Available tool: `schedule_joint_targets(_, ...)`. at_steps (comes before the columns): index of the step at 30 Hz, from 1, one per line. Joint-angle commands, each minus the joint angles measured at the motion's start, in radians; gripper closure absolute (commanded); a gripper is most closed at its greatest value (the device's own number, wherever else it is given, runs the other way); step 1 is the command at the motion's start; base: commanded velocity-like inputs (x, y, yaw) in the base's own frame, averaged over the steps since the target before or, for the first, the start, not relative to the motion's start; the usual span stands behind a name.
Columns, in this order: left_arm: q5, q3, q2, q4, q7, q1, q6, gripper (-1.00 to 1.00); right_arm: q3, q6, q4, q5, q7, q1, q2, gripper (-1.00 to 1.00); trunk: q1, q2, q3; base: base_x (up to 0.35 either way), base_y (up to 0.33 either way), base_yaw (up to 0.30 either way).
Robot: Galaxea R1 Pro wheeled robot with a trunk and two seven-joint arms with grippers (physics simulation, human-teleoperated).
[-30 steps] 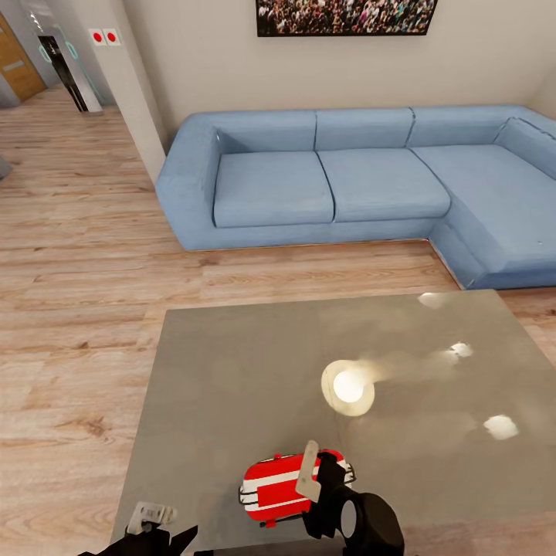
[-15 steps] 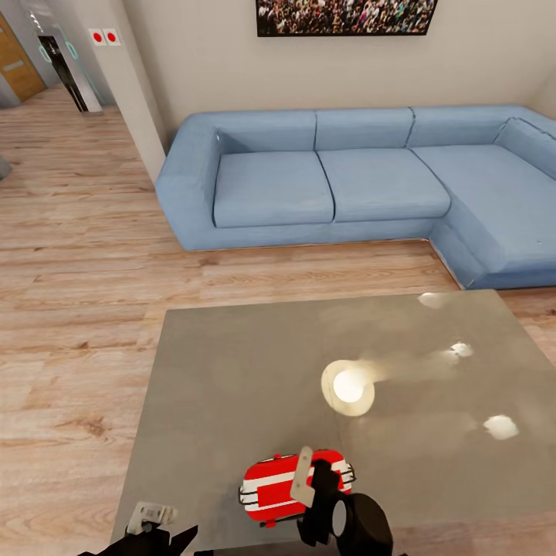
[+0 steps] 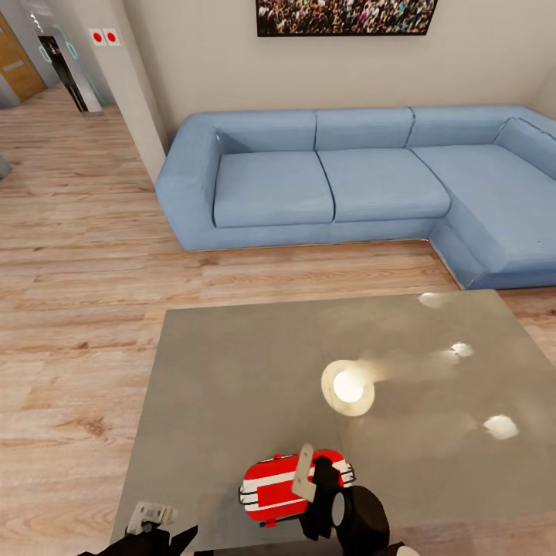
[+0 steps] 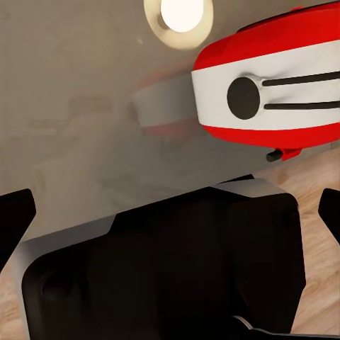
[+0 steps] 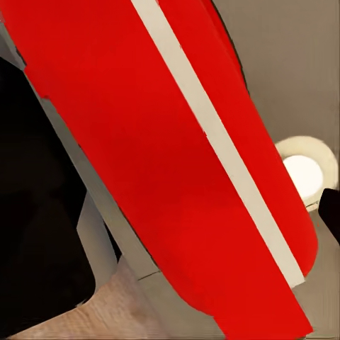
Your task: Turn on the radio receiver that's on the table in the living room.
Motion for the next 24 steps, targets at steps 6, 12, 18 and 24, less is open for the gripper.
schedule_joint_targets(6,-0.001,0.000,0.000,0.000,0.000,0.000,0.000,-1.00,-0.010,-0.008,0.038,0.001,-0.001,-0.010,-0.004,-1.00,0.000,0.000,0.000,0.000,0.000,0.000)
schedule_joint_targets(12,-0.001,-0.001,-0.001,0.000,0.000,0.000,0.000,-1.00,-0.033,-0.037,0.058,0.002,-0.001,-0.015,-0.008,-1.00,0.000,0.000,0.000,0.000,0.000,0.000)
schedule_joint_targets(18,-0.001,-0.001,-0.001,0.000,0.000,0.000,0.000,-1.00,-0.048,-0.055,0.079,0.001,-0.002,-0.020,-0.008,-1.00,0.000,0.000,0.000,0.000,0.000,0.000)
schedule_joint_targets(24,-0.001,-0.001,-0.002,0.000,0.000,0.000,0.000,-1.00,-0.052,-0.059,0.131,-0.004,-0.003,-0.062,-0.008,-1.00,0.000,0.000,0.000,0.000,0.000,0.000)
